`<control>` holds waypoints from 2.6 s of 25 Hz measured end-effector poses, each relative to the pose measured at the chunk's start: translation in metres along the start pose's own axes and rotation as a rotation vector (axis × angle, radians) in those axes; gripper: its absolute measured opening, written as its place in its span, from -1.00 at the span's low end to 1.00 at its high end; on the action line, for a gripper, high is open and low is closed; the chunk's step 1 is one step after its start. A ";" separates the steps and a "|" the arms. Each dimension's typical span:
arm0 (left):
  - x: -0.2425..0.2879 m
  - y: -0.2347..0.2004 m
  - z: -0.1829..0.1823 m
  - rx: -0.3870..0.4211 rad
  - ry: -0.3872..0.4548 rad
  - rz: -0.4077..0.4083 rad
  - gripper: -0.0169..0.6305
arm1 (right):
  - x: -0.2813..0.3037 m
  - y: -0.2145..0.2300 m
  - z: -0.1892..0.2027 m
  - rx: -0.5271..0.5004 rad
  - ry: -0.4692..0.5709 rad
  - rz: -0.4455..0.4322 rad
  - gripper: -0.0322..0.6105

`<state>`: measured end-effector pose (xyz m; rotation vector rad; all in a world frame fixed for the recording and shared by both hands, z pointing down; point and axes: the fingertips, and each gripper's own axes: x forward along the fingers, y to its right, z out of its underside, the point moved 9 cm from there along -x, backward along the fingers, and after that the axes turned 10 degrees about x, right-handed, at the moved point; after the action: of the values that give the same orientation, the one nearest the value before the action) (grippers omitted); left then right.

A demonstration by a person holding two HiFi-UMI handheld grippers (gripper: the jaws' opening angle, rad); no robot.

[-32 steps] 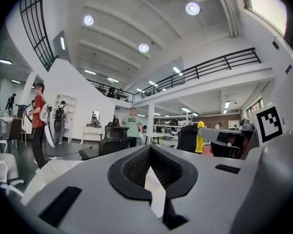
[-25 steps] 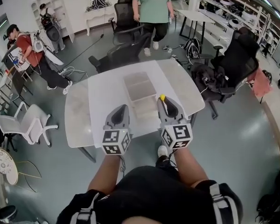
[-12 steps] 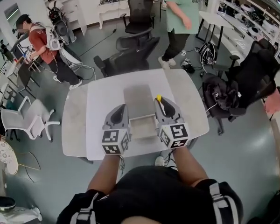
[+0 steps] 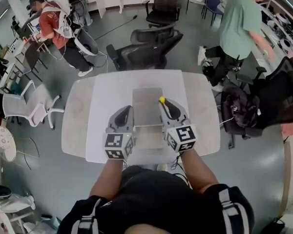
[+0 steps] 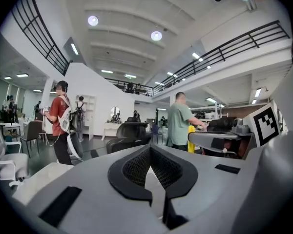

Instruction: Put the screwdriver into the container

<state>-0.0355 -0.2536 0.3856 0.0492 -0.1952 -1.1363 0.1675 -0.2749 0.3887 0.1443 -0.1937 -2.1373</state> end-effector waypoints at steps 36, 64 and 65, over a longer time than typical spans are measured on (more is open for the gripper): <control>0.038 -0.042 0.057 -0.056 -0.092 0.147 -0.93 | 0.024 0.004 0.179 0.196 -0.508 0.167 -0.69; 0.017 -0.078 0.079 -0.097 -0.119 0.042 -0.93 | 0.060 -0.041 0.263 -0.308 -1.073 -0.224 -0.69; 0.016 -0.079 0.080 -0.099 -0.121 0.037 -0.93 | 0.061 -0.040 0.266 -0.309 -1.097 -0.227 -0.69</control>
<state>-0.1137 -0.2970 0.4550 -0.1107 -0.2459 -1.1115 0.0538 -0.2827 0.6398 -1.2508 -0.4807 -2.2187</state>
